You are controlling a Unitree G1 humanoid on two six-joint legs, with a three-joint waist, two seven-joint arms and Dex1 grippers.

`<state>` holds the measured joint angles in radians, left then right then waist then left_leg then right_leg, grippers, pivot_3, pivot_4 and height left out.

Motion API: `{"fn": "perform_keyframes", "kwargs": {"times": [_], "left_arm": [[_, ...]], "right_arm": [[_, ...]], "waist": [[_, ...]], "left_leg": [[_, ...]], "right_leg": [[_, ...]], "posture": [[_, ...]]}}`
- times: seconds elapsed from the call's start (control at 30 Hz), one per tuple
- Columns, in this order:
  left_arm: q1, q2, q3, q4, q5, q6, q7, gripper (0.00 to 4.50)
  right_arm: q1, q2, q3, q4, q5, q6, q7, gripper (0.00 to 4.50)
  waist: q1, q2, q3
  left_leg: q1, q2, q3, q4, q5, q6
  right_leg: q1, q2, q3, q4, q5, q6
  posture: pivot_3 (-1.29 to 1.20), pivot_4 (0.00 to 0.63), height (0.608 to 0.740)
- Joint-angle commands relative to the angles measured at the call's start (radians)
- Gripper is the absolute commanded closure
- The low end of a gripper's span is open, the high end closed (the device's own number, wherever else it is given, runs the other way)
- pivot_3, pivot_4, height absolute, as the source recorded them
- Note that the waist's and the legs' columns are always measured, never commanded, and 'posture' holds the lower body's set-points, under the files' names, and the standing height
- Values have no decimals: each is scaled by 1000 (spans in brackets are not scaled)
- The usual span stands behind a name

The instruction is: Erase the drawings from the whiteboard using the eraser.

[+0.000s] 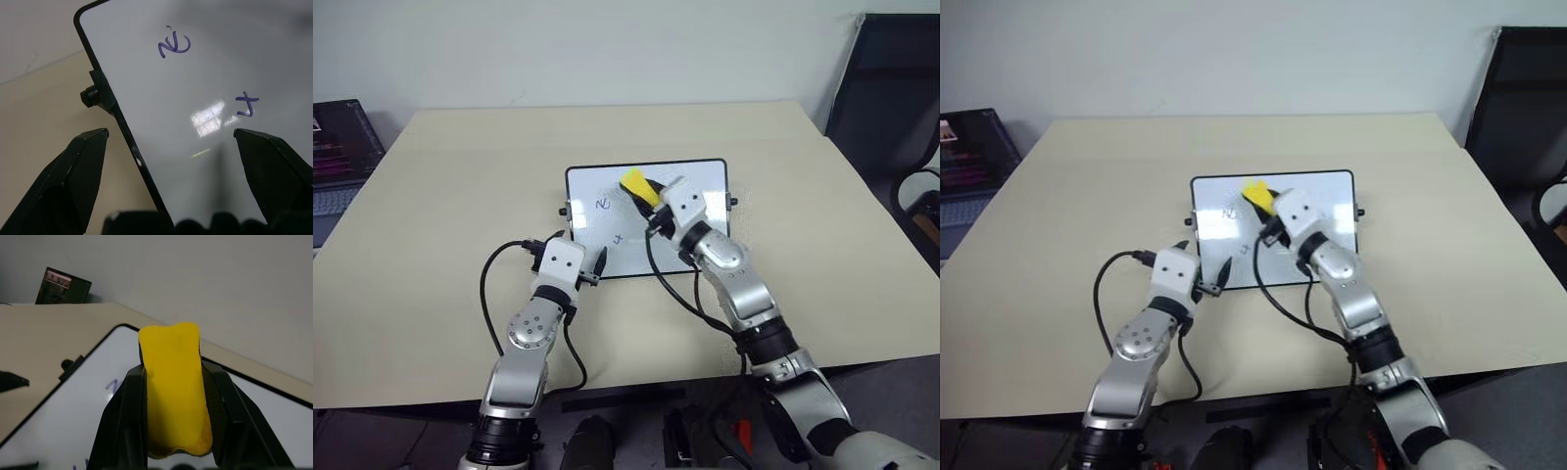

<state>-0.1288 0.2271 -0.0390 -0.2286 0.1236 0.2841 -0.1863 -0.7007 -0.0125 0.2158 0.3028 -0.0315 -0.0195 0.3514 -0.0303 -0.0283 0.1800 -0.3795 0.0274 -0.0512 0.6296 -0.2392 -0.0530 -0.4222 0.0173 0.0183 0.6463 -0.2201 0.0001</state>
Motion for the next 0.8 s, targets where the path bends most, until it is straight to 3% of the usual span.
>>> {"fn": "perform_keyframes", "kwargs": {"times": [0.03, 0.4, 0.8], "left_arm": [[-18, -5, 1, -19, -8, -14, 3, 0], [-25, -8, 7, -12, -8, -19, 5, 0], [-52, -3, 8, 17, -7, -35, 2, 0]], "right_arm": [[-48, 25, 5, 40, -20, -67, -17, 3323], [-133, 37, 63, 251, -118, 12, -20, 3323], [-213, 66, 70, 321, -150, 33, -38, 3323]], "waist": [[1, 0, 0], [1, 0, 0], [-3, 0, 0]], "left_leg": [[0, 0, 0, 0, 0, 0], [0, 0, 0, 0, 0, 0], [2, 0, 0, 1, 0, 0]], "right_leg": [[0, 0, 0, 0, 0, 0], [0, 0, 0, 1, 0, 0], [0, 0, 0, 3, 0, 0]], "posture": [[0, 150, 740], [0, 150, 740], [0, 150, 740]]}}
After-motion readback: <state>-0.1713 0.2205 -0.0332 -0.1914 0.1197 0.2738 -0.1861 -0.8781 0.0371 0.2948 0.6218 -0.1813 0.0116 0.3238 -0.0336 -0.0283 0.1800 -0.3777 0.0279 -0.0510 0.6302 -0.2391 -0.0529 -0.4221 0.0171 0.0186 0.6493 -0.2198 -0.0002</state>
